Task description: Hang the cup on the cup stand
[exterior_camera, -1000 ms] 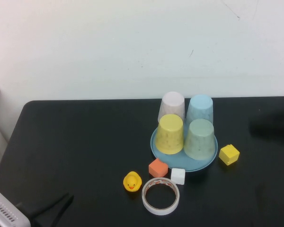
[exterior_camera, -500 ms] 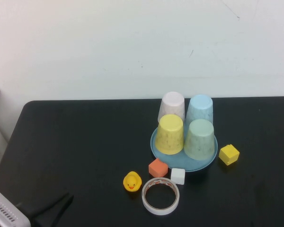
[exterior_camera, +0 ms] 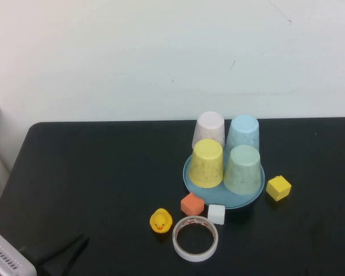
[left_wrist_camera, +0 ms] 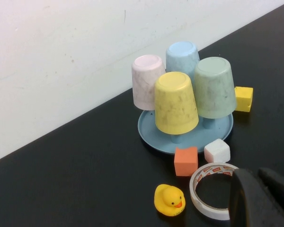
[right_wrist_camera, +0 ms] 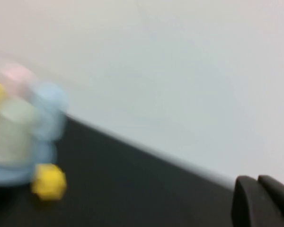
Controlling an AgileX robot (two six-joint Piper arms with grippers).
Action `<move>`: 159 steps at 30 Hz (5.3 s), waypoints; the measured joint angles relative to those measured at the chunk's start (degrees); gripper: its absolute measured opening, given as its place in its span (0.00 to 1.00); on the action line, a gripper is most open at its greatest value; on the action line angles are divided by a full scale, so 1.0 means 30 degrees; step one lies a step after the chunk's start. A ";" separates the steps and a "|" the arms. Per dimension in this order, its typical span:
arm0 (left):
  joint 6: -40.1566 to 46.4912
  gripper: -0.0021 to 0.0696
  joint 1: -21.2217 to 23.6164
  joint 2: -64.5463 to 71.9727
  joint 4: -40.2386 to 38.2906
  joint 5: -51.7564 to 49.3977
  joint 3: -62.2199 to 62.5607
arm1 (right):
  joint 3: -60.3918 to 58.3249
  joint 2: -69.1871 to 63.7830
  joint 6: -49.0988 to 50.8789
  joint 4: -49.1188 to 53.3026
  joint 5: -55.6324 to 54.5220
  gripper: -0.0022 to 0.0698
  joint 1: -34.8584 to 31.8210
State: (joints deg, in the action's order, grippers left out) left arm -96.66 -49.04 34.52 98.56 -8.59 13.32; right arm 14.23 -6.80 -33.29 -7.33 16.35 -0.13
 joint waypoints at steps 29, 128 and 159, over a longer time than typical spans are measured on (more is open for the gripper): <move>0.0000 0.03 0.0000 0.0000 0.0000 0.0076 0.0000 | -0.5047 0.2505 0.8673 0.5561 0.1147 0.03 -0.0245; 3.4748 0.03 1.5726 -1.1787 -3.3956 -0.2636 -0.4814 | -0.5047 0.2505 0.8631 0.5297 0.1147 0.03 -0.0245; 3.4020 0.03 1.4829 -1.1787 -3.4333 -0.2917 -0.4781 | -0.5047 0.2505 0.8631 0.5297 0.1147 0.03 -0.0245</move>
State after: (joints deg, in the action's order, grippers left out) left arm 5.40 -4.55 -0.84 -4.44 -17.34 -1.02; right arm -0.91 0.72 -7.40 8.56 19.79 -0.87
